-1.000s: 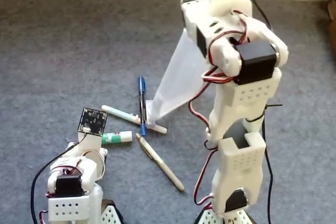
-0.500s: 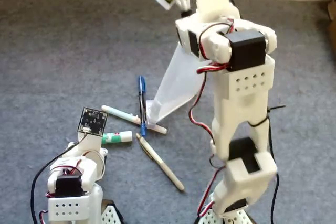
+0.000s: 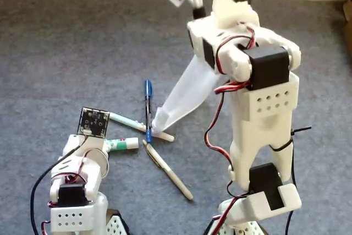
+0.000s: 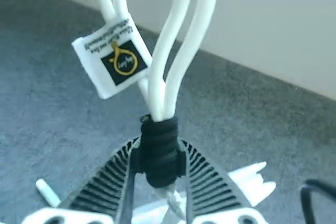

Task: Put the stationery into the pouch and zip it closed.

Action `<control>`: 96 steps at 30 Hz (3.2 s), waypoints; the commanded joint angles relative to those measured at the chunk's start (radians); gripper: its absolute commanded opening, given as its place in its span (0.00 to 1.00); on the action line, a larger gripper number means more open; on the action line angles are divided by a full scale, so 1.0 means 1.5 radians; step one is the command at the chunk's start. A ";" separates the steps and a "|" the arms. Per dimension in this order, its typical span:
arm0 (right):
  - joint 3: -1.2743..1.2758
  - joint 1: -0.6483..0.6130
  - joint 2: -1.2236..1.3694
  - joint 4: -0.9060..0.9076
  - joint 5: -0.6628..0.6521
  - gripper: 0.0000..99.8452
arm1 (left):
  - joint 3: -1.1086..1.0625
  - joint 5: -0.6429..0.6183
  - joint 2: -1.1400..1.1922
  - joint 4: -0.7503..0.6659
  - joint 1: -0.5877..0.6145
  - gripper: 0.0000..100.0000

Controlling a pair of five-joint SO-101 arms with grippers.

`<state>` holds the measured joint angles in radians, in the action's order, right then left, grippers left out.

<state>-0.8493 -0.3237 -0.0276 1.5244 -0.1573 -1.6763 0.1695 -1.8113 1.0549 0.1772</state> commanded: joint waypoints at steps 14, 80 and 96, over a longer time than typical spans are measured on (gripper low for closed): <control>0.008 0.066 0.152 -0.573 0.006 0.01 | -0.013 0.004 -0.007 -0.028 0.006 0.01; -0.136 0.084 0.354 -0.458 0.007 0.00 | -0.012 0.001 -0.007 -0.037 0.035 0.15; -0.494 0.027 0.328 0.161 0.108 0.00 | 0.069 0.006 -0.007 0.072 0.038 0.15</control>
<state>-1.5182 -0.2700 0.5017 1.6947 -0.0453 -1.6579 0.1695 -1.8113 1.1301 0.2217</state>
